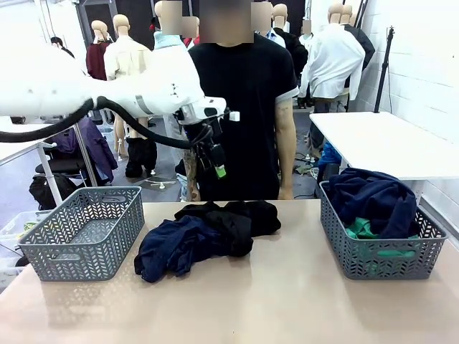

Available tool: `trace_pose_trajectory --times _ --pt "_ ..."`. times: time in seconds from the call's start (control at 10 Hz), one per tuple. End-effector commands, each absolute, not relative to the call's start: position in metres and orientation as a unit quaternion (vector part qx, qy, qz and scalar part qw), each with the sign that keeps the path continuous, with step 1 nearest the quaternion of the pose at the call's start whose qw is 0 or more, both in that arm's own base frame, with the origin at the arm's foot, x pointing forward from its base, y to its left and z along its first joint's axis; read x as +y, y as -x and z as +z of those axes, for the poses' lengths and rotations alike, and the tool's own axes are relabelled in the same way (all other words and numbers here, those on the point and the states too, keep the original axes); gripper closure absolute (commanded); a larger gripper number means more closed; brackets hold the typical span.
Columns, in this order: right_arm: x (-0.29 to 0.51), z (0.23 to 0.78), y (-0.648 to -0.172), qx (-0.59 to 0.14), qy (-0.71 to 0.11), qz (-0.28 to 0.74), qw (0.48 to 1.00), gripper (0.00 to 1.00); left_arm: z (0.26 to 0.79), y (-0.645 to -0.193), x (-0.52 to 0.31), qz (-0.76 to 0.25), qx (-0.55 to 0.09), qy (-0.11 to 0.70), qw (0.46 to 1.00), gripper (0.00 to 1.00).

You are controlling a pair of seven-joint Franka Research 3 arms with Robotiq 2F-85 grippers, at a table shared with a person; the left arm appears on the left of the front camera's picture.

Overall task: Sort the tops and bottoms.
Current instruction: Lift clothes from the center of the table with your left hand.

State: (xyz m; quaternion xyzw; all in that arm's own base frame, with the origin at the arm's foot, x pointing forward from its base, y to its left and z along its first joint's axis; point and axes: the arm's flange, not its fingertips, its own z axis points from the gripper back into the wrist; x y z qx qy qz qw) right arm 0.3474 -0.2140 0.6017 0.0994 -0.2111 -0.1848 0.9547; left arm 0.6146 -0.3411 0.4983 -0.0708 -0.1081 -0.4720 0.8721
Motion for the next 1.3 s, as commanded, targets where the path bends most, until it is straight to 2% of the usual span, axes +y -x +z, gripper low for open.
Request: trace_pose_trajectory --times 0.0,0.2,0.5,0.6,0.9,1.2 --pt "-0.215 0.602 -0.347 -0.206 -0.091 -0.179 0.958 0.00 0.494 -0.664 -0.367 -0.504 -0.076 0.066 0.858 0.11" --pt "-0.215 0.602 -0.347 -0.206 -0.091 -0.179 0.958 0.00 0.462 -0.684 -0.386 -0.511 -0.035 0.075 0.856 0.11" --pt "-0.215 0.602 -0.347 -0.206 -0.091 -0.179 0.958 0.00 0.402 -0.688 -0.388 -0.500 -0.034 0.085 0.861 0.11" --pt "-0.215 0.602 -0.347 -0.206 -0.091 -0.179 0.958 0.00 0.384 -0.678 -0.384 -0.501 -0.030 0.091 0.860 0.11" --pt "-0.215 0.602 -0.347 -0.206 -0.091 -0.179 0.958 0.00 0.371 -0.657 -0.374 -0.512 -0.103 0.054 0.851 0.11" --pt "-0.215 0.602 -0.347 -0.206 -0.091 -0.179 0.958 0.00 0.365 -0.630 -0.360 -0.518 -0.067 0.089 0.848 0.11"
